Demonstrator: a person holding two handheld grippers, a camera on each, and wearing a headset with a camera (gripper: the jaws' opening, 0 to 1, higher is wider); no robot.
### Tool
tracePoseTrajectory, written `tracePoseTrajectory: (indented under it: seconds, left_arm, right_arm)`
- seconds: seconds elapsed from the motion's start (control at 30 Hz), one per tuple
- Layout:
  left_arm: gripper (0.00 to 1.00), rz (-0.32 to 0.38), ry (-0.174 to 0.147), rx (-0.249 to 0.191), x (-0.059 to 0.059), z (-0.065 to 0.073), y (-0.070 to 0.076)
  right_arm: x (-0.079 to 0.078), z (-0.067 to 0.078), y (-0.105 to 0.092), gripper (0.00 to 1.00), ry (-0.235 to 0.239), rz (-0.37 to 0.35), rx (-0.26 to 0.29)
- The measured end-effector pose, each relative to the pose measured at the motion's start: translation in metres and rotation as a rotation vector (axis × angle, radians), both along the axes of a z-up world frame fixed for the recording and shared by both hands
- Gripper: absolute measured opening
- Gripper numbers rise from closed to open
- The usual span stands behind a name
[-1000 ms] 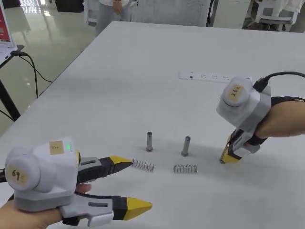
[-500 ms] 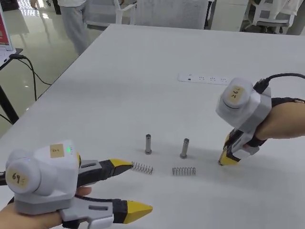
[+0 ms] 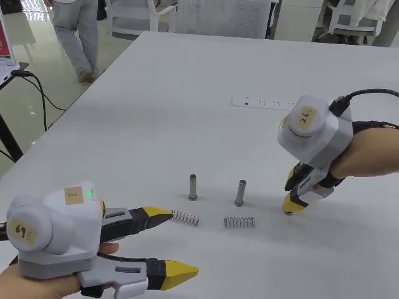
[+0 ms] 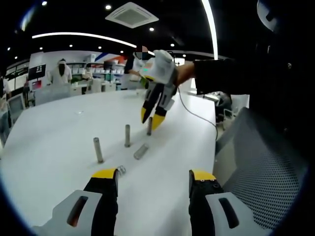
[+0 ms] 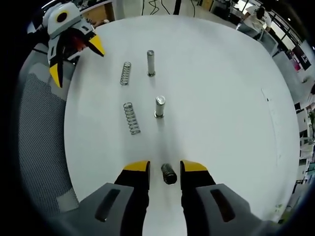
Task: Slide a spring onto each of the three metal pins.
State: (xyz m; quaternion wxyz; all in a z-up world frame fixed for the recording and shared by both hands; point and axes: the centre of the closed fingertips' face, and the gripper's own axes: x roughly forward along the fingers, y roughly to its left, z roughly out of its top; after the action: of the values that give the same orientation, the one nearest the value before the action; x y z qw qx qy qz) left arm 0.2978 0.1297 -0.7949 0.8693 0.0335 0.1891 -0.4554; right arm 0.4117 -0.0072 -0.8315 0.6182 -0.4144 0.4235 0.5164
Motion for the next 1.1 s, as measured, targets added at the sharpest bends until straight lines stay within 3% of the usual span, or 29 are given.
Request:
tracePoseTrajectory:
  seconds: [0.43, 1.1]
  left_arm:
    - [0.52, 0.001, -0.004, -0.001, -0.001, 0.001, 0.000]
    - [0.52, -0.001, -0.001, 0.005, -0.003, 0.001, 0.000]
  right_arm:
    - [-0.011, 0.004, 0.018, 0.22, 0.000, 0.052, 0.016]
    - [-0.031, -0.007, 0.044, 0.19, 0.023, 0.143, 0.014]
